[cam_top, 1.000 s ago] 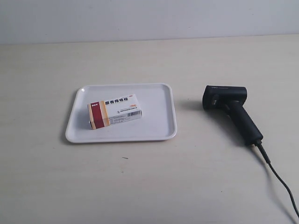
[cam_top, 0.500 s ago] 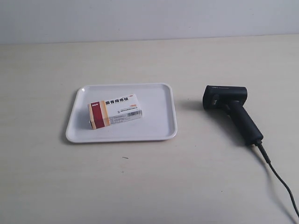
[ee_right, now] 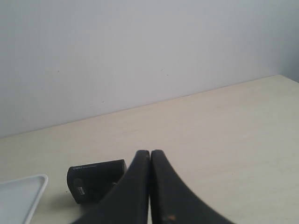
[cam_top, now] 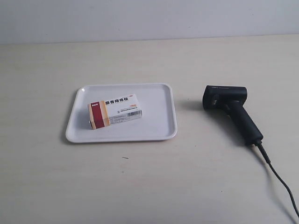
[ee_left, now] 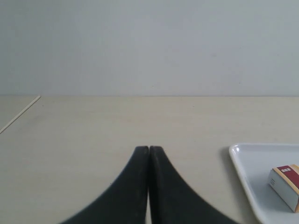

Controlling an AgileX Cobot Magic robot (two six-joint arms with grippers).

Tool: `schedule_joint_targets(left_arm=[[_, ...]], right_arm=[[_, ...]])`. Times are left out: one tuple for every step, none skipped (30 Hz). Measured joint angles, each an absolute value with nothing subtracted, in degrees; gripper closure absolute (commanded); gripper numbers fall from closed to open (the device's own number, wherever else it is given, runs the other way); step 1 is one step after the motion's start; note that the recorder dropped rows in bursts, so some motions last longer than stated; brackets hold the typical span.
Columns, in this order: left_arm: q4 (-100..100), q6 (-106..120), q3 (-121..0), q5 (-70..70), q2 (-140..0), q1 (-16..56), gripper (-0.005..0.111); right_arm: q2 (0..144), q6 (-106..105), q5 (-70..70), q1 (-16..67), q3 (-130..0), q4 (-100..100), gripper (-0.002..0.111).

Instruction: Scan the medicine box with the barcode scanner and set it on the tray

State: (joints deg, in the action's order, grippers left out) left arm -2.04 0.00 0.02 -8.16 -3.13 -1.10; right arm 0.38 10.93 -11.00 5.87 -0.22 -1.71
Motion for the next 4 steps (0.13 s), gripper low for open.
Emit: schedule_joint_targets(left_arm=[[-2.0,0.0,0.0,-8.2,-3.1,-1.1,0.104],[-2.0,0.0,0.0,-8.2,-3.1,-1.1,0.104],[-2.0,0.0,0.0,-8.2,-3.1,-1.1,0.104],[-2.0,0.0,0.0,-8.2,-3.1,-1.1,0.104]], right_arm=[[0.4,10.9,-11.0,5.9,-0.2,-1.7,0.108],[0.4,10.9,-11.0,5.9,-0.2,-1.7,0.108],[0.4,10.9,-11.0,5.9,-0.2,-1.7,0.108],[0.4,10.9,-11.0,5.9,-0.2,-1.7,0.108]])
